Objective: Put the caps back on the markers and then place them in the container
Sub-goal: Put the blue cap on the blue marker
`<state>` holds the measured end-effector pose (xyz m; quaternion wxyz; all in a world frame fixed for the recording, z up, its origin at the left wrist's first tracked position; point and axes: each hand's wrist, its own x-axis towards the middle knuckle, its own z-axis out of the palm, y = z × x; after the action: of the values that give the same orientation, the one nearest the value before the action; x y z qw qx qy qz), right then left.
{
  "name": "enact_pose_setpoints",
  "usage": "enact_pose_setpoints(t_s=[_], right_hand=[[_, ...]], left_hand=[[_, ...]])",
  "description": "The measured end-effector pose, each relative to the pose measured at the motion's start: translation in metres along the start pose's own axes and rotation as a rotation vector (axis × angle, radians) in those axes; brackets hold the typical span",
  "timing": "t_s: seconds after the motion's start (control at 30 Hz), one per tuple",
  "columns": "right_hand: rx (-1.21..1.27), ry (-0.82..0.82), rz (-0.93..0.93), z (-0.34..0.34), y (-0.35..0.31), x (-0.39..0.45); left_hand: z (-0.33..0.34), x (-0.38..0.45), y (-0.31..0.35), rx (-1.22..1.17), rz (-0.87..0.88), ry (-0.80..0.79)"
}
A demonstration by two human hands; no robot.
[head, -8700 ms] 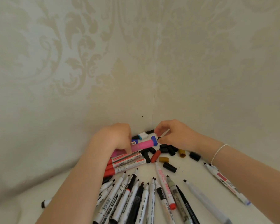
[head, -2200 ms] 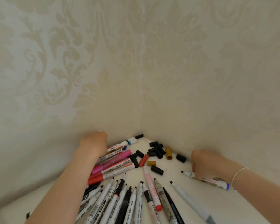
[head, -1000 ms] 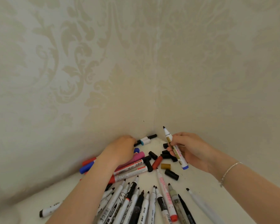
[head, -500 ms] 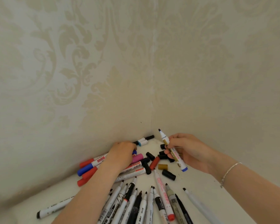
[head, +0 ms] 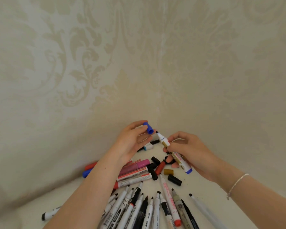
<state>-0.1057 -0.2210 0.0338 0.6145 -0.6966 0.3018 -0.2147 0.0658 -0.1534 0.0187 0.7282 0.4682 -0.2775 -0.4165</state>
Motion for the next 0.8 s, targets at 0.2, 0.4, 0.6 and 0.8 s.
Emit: enact_pose_setpoints(t_s=[0.2, 0.4, 0.6, 0.8], right_hand=[[-0.067, 0.059, -0.081, 0.005, -0.008, -0.004], [-0.147, 0.09, -0.071, 0.006, -0.005, -0.005], [-0.104, 0.098, -0.084, 0.006, -0.008, -0.006], [-0.006, 0.115, -0.16, 0.01, -0.015, -0.012]], left_hand=[[0.009, -0.007, 0.008, -0.084, -0.037, -0.025], [0.01, -0.012, 0.009, 0.16, 0.015, -0.01], [0.014, -0.015, 0.009, 0.292, 0.024, -0.038], [0.017, -0.018, 0.013, 0.077, 0.038, -0.078]])
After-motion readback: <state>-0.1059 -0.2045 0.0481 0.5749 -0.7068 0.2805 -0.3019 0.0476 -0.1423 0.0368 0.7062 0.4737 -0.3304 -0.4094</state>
